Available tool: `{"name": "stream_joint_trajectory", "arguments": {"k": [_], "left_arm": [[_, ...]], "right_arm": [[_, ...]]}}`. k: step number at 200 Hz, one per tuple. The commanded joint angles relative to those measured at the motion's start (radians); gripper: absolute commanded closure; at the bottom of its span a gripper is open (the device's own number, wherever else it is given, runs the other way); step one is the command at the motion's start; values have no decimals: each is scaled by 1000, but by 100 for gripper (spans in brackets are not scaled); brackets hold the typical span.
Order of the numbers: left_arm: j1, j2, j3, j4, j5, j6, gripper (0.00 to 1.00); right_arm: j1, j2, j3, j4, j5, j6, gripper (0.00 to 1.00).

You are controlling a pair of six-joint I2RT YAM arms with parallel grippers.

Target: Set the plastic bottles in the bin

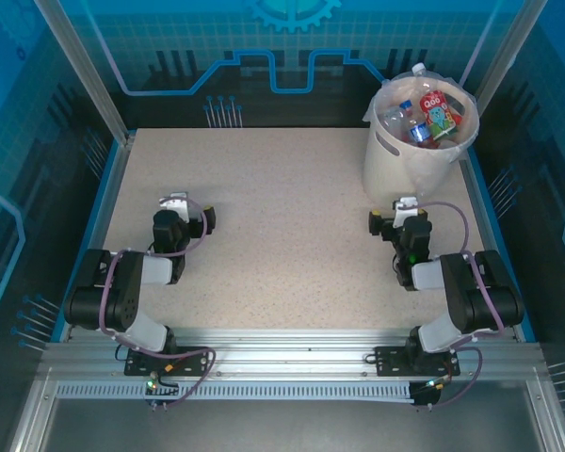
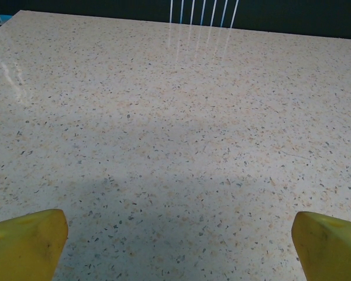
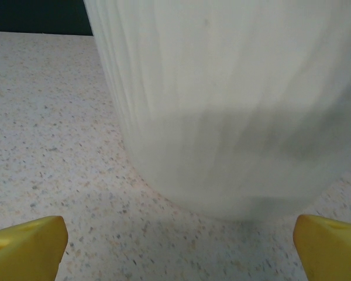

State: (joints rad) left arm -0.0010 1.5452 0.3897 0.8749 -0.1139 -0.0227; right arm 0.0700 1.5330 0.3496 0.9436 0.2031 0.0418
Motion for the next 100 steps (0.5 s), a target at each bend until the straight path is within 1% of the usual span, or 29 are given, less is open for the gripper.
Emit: {"name": "stream_joint_trajectory", "arguments": {"k": [1, 100], "left_arm": [[-5, 7, -6, 43, 23, 20, 1], [-5, 6, -5, 42, 23, 20, 1]], "right_arm": [[14, 4, 40, -45, -42, -42, 0], [7, 7, 44, -46, -42, -35, 0]]}}
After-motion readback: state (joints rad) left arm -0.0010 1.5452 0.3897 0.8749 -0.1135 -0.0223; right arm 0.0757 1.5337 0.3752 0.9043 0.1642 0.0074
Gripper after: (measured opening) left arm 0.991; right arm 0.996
